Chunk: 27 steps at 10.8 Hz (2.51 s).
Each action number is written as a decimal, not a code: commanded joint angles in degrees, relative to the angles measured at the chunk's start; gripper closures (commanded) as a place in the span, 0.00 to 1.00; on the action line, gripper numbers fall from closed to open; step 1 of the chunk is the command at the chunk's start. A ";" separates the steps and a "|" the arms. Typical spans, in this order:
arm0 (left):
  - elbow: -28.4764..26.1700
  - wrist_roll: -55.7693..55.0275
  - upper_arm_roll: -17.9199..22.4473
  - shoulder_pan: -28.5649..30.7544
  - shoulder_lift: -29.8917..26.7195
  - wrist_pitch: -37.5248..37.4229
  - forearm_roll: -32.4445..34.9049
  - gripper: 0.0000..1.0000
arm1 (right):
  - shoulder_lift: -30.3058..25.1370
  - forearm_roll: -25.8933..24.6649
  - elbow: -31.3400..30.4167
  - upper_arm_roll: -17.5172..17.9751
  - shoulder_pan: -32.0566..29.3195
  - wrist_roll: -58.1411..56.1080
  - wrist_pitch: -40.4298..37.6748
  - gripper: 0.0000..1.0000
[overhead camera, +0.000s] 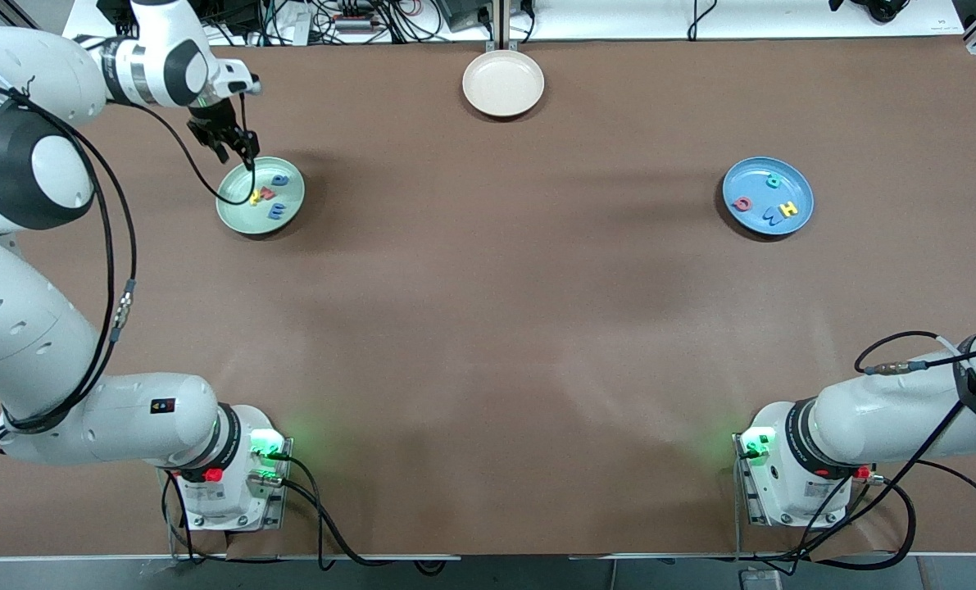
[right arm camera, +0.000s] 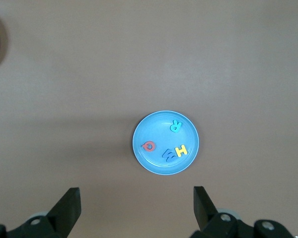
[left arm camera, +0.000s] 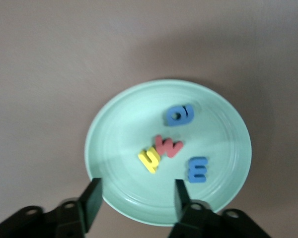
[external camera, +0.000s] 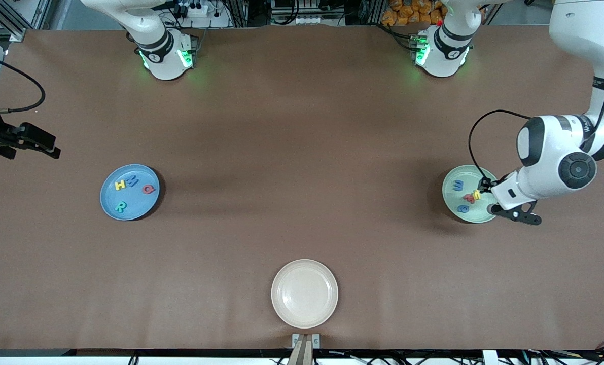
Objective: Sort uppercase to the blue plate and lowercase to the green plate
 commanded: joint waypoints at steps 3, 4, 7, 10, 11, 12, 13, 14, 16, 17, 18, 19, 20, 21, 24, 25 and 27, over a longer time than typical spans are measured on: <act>9.96 1.99 1.35 -0.57 -5.45 -6.54 -0.88 0.00 | -4.29 -0.07 -7.02 3.27 -3.50 0.53 4.08 0.00; 10.50 1.99 1.26 -0.57 -7.64 -6.63 -0.97 0.00 | -4.55 -0.07 -7.37 3.27 -3.50 0.53 3.99 0.00; 10.76 1.38 1.17 -1.53 -13.89 -7.77 -1.76 0.00 | -4.55 0.02 -7.73 3.44 -4.20 0.62 4.08 0.00; 19.78 1.21 1.35 -3.98 -14.87 -18.19 -3.76 0.00 | -6.30 0.02 -11.05 3.71 -4.90 0.53 6.35 0.00; 21.30 0.59 1.70 -4.52 -14.96 -19.88 -6.04 0.00 | -6.31 0.02 -11.07 3.71 -4.91 0.53 6.36 0.00; 22.01 0.41 2.48 -4.96 -15.22 -20.86 -6.85 0.00 | -6.31 0.02 -11.07 3.79 -4.91 0.53 6.28 0.00; 22.10 0.15 3.45 -5.74 -15.48 -22.00 -9.64 0.00 | -6.31 0.02 -11.15 4.14 -4.99 0.53 6.10 0.00; 22.36 -2.20 6.07 -7.58 -16.09 -23.49 -11.24 0.00 | -6.31 0.02 -11.16 4.23 -5.08 0.53 6.01 0.00; 24.81 -10.71 6.80 -9.09 -16.36 -27.79 -11.08 0.00 | -6.22 0.02 -11.07 4.23 -5.08 0.53 6.01 0.00; 25.52 -13.10 6.88 -9.44 -16.28 -28.59 -10.99 0.00 | -6.22 0.02 -11.07 4.23 -5.17 0.53 6.01 0.00; 25.53 -14.60 7.06 -9.44 -16.36 -28.95 -10.73 0.00 | -6.22 0.02 -11.07 4.23 -5.17 0.53 6.01 0.00; 25.53 -15.83 7.06 -9.70 -16.54 -30.08 -10.81 0.00 | -6.22 0.02 -11.07 4.32 -5.17 0.45 6.10 0.00; 25.62 -19.15 7.15 -9.88 -16.63 -31.05 -10.90 0.00 | -6.22 0.02 -11.07 4.32 -5.17 0.44 6.19 0.00; 25.53 -20.14 7.15 -10.06 -16.80 -31.41 -10.47 0.00 | -6.22 -0.07 -11.07 4.32 -5.17 0.44 6.19 0.00; 25.88 -19.98 6.36 -10.41 -16.89 -33.69 -5.37 0.00 | -6.22 -0.07 -10.98 4.32 -5.17 0.44 6.19 0.00; 27.19 -19.80 6.53 -10.41 -16.72 -34.05 -5.28 0.00 | -6.13 -0.07 -10.98 4.41 -5.17 0.44 6.19 0.00; 27.29 -19.80 6.45 -10.58 -16.72 -34.49 -5.10 0.00 | -6.13 -0.07 -10.98 4.32 -5.17 0.44 6.19 0.00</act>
